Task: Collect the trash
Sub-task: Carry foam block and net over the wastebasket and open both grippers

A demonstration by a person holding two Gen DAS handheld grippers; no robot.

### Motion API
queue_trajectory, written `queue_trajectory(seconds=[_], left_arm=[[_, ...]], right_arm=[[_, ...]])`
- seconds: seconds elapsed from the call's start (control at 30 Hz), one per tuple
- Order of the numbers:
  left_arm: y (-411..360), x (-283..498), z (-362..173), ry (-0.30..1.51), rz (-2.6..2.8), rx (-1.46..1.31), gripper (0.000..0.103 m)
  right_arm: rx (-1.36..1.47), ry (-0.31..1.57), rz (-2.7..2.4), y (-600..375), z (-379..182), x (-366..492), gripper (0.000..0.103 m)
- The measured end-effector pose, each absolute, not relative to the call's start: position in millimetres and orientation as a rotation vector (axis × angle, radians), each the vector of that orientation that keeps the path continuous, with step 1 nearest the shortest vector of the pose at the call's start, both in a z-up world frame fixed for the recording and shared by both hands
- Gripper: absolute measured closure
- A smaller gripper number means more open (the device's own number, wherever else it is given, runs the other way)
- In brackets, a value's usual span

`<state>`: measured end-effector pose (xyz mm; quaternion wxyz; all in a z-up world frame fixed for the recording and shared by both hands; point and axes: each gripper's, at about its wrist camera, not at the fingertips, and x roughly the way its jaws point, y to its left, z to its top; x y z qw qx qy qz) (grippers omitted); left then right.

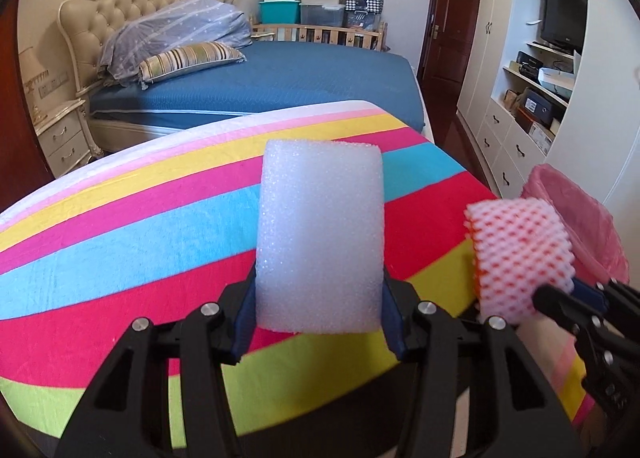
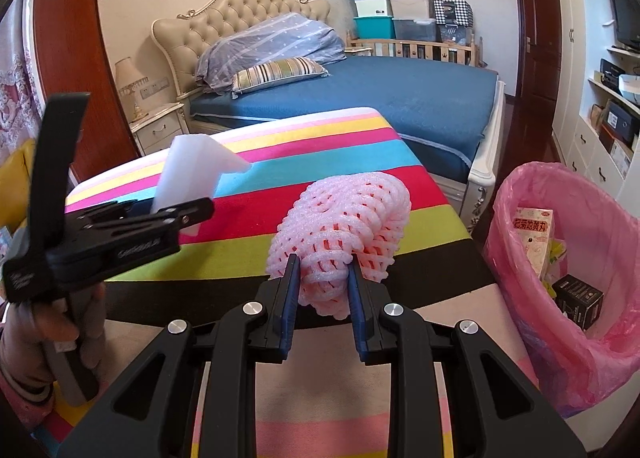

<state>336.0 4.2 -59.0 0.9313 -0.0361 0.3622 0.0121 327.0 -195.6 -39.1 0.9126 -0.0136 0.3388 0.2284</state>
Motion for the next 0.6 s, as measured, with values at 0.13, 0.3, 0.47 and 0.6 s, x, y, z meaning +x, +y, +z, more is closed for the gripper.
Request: queue_trajectory(seconds=[0.13,0.3,0.47,0.6], left_arm=[[0,321,-56,0.724,0.013,-0.059,0.053],[-10,305,-53,0.695,-0.008,-0.034,0.053],[-18,291,-51,0.677,-0.032,-0.026,0.053],[-25,283,-47,0.657,-0.050,-0.015,0.053]], right_arm=[[-0.060,0.676,0.448,-190,-38,322,0.080],[-0.088,0.645,0.417,-187,-36,313,0.080],[-0.099,0.624,0.397,-189,-35,305,0.080],[-0.106,0.605,0.374,-190,-35,298,0.080]])
